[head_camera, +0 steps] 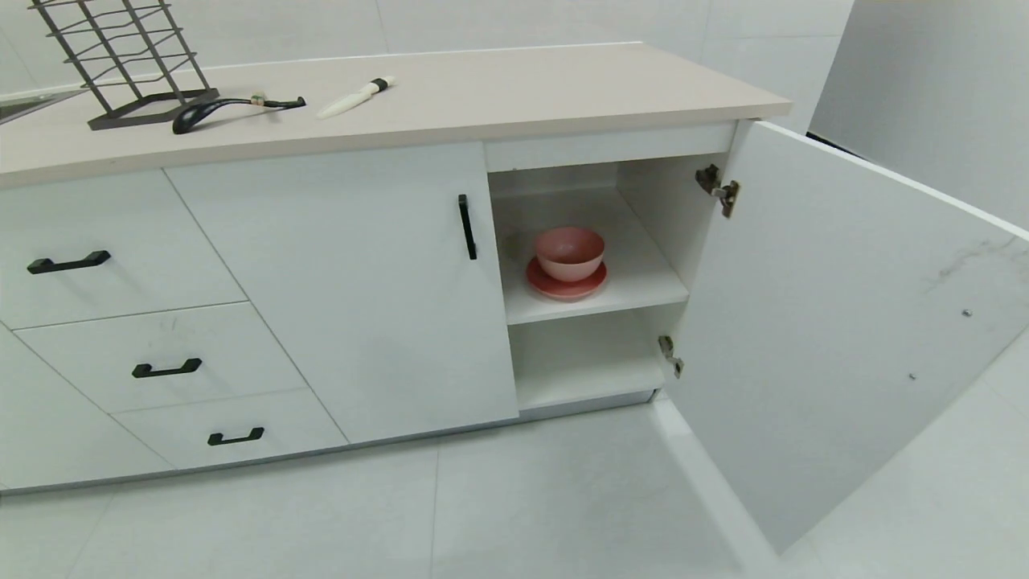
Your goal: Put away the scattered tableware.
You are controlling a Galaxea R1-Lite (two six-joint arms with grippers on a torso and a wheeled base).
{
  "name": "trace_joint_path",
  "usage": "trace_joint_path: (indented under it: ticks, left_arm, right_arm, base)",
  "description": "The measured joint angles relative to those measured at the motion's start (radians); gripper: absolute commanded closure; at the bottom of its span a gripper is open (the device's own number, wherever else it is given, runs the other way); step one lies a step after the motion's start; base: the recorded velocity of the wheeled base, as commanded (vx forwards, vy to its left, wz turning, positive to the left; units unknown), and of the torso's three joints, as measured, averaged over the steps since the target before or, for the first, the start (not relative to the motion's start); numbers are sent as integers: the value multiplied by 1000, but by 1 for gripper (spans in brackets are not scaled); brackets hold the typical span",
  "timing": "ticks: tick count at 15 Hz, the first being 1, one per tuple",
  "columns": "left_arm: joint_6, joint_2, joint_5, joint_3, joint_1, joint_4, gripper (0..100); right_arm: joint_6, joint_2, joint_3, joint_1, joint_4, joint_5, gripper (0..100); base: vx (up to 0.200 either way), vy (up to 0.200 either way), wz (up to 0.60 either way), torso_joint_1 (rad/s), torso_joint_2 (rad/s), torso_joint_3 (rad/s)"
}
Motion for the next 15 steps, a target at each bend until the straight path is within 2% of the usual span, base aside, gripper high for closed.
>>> trace_joint_path:
  ticks: [8, 15]
  left_arm:
    - [0, 0, 0, 0, 0, 0, 0]
    - [-1, 0, 0, 0, 0, 0, 0]
  right_arm:
    - [8, 1, 0, 0, 0, -29, 0]
    - [10, 1, -1, 0, 0, -5, 0]
  base:
    - [0, -200, 0, 3, 4, 3]
    - [0, 0, 0, 0, 0, 0]
